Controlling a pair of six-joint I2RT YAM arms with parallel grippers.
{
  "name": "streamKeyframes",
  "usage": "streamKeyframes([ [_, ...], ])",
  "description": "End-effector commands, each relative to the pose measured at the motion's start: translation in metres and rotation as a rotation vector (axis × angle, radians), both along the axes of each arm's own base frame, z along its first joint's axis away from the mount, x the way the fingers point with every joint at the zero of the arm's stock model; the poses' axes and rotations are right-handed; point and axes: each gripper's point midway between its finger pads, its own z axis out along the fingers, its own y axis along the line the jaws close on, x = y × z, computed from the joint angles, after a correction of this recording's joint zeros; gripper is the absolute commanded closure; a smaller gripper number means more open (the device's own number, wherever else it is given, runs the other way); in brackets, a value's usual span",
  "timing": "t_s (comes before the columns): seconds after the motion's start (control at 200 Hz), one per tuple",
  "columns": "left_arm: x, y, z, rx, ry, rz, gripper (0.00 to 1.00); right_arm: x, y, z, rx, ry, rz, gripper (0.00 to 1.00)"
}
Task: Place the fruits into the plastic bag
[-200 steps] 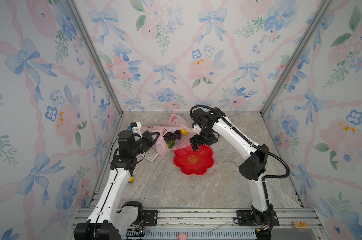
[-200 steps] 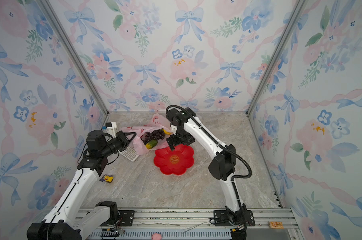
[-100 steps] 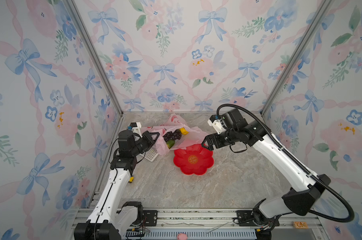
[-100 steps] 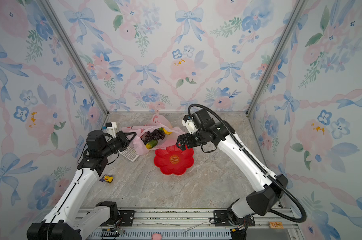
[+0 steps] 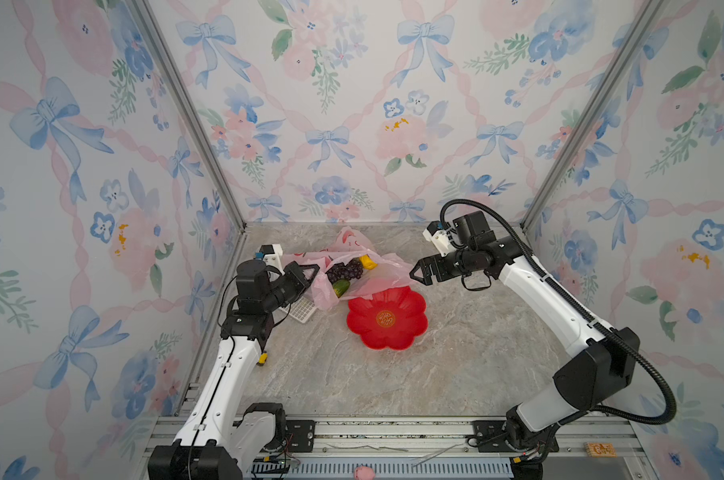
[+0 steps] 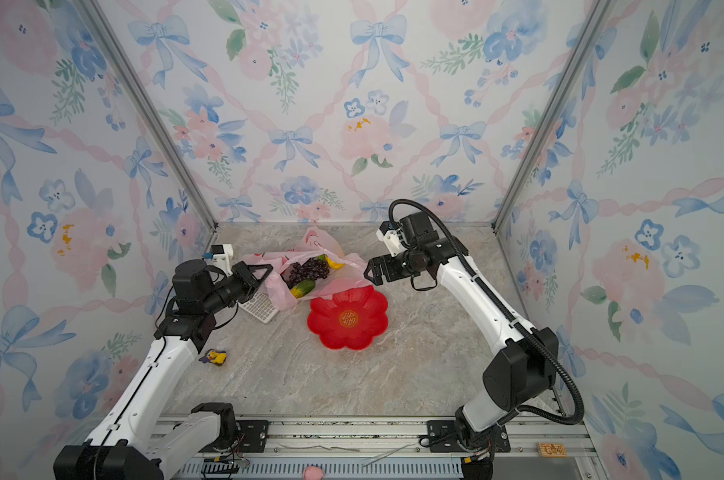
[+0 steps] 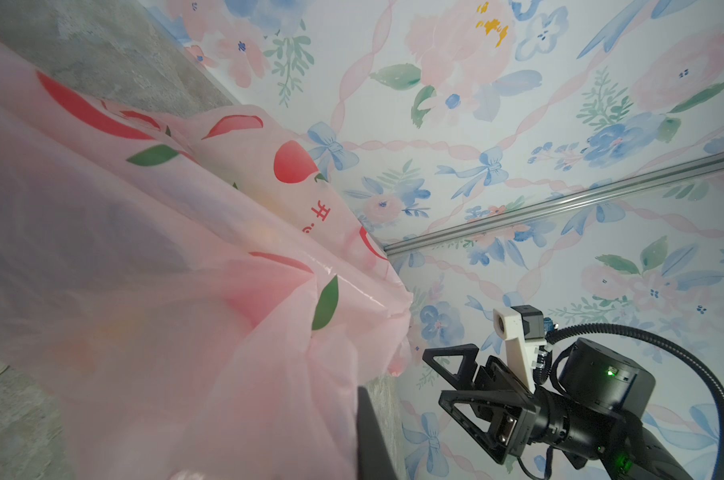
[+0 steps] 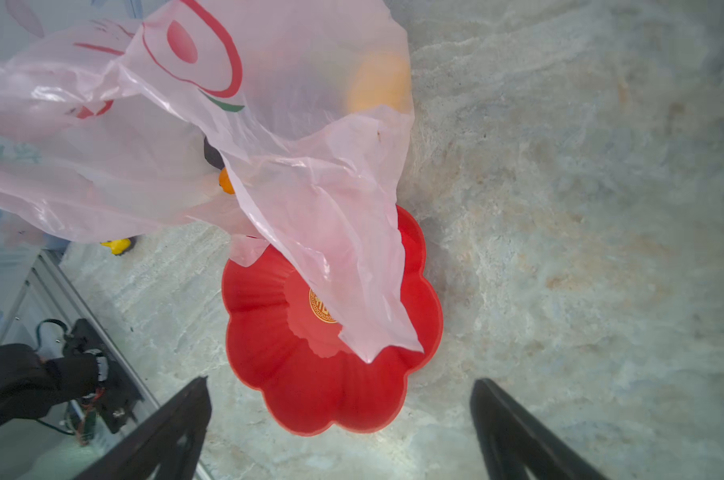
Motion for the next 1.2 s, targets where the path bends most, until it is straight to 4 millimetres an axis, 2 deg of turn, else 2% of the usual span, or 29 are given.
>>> streamKeyframes([
  [0.0,-0.002,0.0,0.006,0.002,-0.017,-0.008,1.0,0.008,0.014,0.004,-0.098,-0.253,0.179,0.01],
  [0.075,-0.002,0.0,0.007,0.001,-0.018,-0.009,1.0,0.015,0.019,-0.001,-0.146,-0.313,0.217,0.01],
  [0.19,-0.003,-0.001,0.007,0.0,-0.02,-0.013,1.0,0.027,0.024,-0.008,-0.174,-0.287,0.222,0.01],
  [0.205,-0.003,-0.001,0.007,0.0,-0.018,-0.014,1.0,0.03,0.026,-0.018,-0.184,-0.261,0.225,0.01],
  [0.235,-0.003,-0.001,0.007,-0.001,-0.017,-0.014,1.0,0.034,0.028,-0.022,-0.188,-0.244,0.223,0.02],
  [0.435,-0.004,-0.001,0.006,0.002,-0.016,-0.017,1.0,0.045,0.043,-0.043,-0.209,-0.147,0.227,0.21],
  [0.645,-0.004,0.0,0.006,0.009,-0.016,-0.015,1.0,0.041,0.037,-0.056,-0.253,-0.087,0.231,0.4],
  [0.705,-0.005,0.0,0.006,0.008,-0.015,-0.015,1.0,0.039,0.034,-0.056,-0.256,-0.079,0.226,0.45],
  [0.785,-0.006,0.0,0.004,0.009,-0.011,-0.02,1.0,0.038,0.03,-0.053,-0.251,-0.07,0.209,0.56],
  [0.98,-0.013,-0.001,0.001,0.027,0.01,-0.035,1.0,0.035,0.031,-0.036,-0.194,-0.051,0.177,0.94],
  [1.06,-0.018,-0.002,-0.002,0.037,0.029,-0.043,1.0,0.034,0.037,-0.025,-0.146,-0.057,0.166,1.0],
  [1.19,-0.025,0.0,0.0,0.05,0.05,-0.043,1.0,0.038,0.047,0.005,-0.037,-0.086,0.125,1.0],
])
